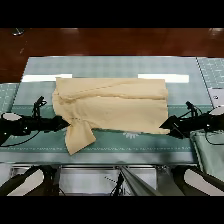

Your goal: Fold the shirts.

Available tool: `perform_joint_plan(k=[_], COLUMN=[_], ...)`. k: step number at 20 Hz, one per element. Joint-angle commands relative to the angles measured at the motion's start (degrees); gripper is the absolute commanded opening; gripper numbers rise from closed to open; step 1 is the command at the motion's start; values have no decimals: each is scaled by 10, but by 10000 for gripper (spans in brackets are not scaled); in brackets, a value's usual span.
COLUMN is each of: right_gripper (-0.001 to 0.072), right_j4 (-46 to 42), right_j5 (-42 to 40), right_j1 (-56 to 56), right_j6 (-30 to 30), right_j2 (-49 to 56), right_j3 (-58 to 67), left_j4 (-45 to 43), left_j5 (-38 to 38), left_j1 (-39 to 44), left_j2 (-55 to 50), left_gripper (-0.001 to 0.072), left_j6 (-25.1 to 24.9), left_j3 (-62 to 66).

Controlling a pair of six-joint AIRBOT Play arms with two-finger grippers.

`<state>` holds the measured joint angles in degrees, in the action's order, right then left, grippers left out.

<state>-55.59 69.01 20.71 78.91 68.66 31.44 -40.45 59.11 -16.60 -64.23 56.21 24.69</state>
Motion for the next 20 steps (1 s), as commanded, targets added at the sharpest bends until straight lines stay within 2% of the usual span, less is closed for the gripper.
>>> perform_joint_plan(k=[1, 2, 3, 7, 12, 20], right_gripper=[514, 317, 9, 19, 19, 19], right_j4=[51, 52, 52, 34, 37, 58], right_j5=[-72, -74, -71, -38, -53, -71], right_j1=[-42, -52, -57, -58, -58, -58], right_j6=[-1, -4, -24, -42, -31, 7], right_j2=[12, 12, 12, 12, 45, 212], right_j3=[7, 15, 24, 82, 188, 416], left_j4=[0, -1, -1, -1, -3, -7], left_j5=[0, 0, 0, 26, 31, 61], left_j1=[2, 2, 2, 1, 2, 15], left_j2=[0, 0, 0, 0, -37, -277], left_gripper=[24, 23, 23, 23, 23, 23], left_j6=[0, 0, 0, 0, 14, 129], left_j3=[1, 3, 9, 73, 191, 480])
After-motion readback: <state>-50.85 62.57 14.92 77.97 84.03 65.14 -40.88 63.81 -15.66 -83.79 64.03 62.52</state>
